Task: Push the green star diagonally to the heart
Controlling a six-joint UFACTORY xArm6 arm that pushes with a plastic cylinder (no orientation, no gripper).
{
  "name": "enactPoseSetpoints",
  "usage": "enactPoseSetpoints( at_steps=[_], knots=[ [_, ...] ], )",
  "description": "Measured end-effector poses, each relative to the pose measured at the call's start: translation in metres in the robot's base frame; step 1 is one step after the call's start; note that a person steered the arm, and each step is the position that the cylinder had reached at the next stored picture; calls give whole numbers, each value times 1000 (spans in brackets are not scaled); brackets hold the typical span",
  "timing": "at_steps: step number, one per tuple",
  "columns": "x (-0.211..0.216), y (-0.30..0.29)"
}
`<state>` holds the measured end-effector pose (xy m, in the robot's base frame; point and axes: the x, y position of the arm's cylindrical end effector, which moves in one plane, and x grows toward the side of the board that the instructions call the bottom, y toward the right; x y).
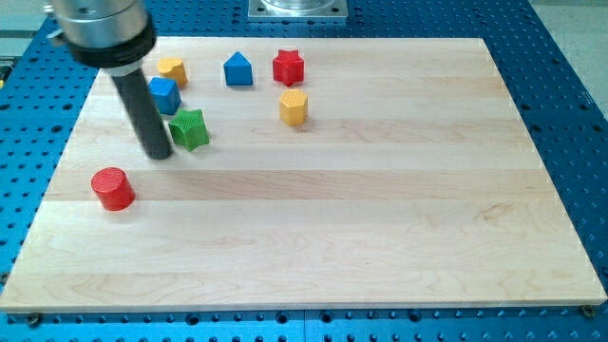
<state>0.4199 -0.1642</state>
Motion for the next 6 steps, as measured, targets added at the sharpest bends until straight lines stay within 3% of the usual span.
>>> enactPoseSetpoints(
  at_steps=[1, 2, 3, 4, 6],
  knots=[
    [-8, 38],
    [56, 44],
    [144, -71],
    [149, -140],
    [76, -79]
  ],
)
